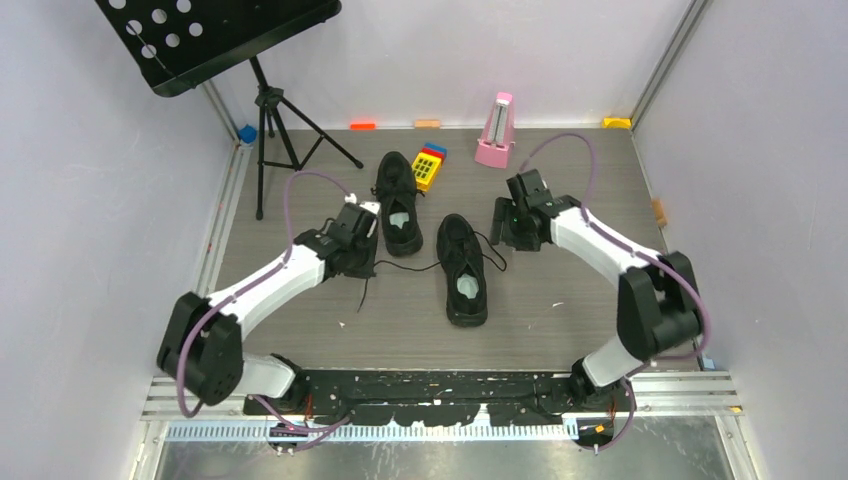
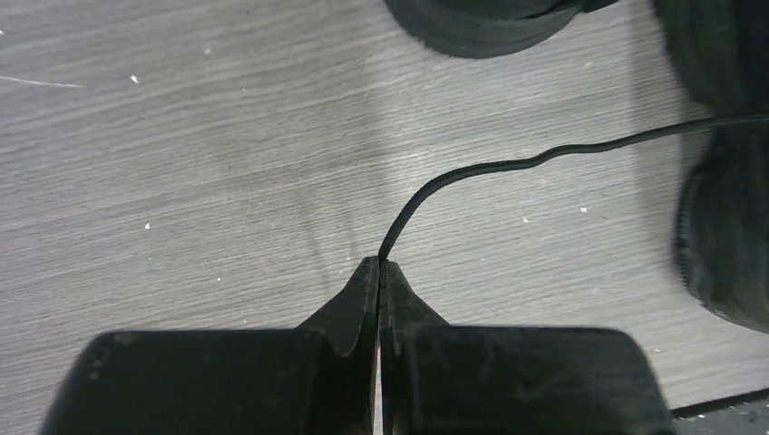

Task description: Tie the shoes

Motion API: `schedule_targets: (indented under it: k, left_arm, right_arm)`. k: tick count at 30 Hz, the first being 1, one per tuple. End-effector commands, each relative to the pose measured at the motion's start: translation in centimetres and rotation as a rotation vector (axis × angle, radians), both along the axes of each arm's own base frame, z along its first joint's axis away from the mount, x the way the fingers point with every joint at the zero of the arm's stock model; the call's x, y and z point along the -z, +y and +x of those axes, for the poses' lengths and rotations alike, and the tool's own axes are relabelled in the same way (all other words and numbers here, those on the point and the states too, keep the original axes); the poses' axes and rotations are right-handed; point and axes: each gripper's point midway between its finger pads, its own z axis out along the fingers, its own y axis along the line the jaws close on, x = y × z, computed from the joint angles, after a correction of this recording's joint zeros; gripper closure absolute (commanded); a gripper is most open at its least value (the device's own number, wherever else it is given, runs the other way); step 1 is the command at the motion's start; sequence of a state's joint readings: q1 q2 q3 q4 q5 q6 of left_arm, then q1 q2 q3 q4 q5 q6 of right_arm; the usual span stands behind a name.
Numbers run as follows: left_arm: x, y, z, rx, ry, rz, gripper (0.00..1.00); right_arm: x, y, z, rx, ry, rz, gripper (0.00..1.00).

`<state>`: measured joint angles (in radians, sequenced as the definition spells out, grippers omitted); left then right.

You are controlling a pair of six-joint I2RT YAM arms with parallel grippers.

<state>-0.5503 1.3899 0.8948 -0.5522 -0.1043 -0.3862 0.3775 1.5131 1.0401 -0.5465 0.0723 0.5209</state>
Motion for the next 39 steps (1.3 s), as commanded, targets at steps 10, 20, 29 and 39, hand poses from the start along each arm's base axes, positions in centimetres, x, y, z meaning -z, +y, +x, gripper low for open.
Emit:
schedule_targets:
  k: [10,20,29,39]
  left_arm:
    - [-6.2,-1.8,-0.6,0.034,-0.136,-0.198,1.0]
    - [-10.7,-2.6,-1.9,0.073,-0.153,-0.29,1.0]
    - [-15.0,-6.8,-3.4,0.19,-0.222,-0.397,1.0]
    - [-18.0,-14.0,-3.5,0.339,-0.262,-0.45,1.0]
  right_arm:
    - [3.5,1.8,3.6,-0.206,0.057,-0.091,0.34]
    - [6.4,2.9,4.5,-0.224,0.093,-0.07,0.62]
    - [4.3,1.7,5.6,-0.13,-0.025,-0.1,1.0]
    - [-5.6,-3.1,3.4,0.073,-0.305,-0.071,1.0]
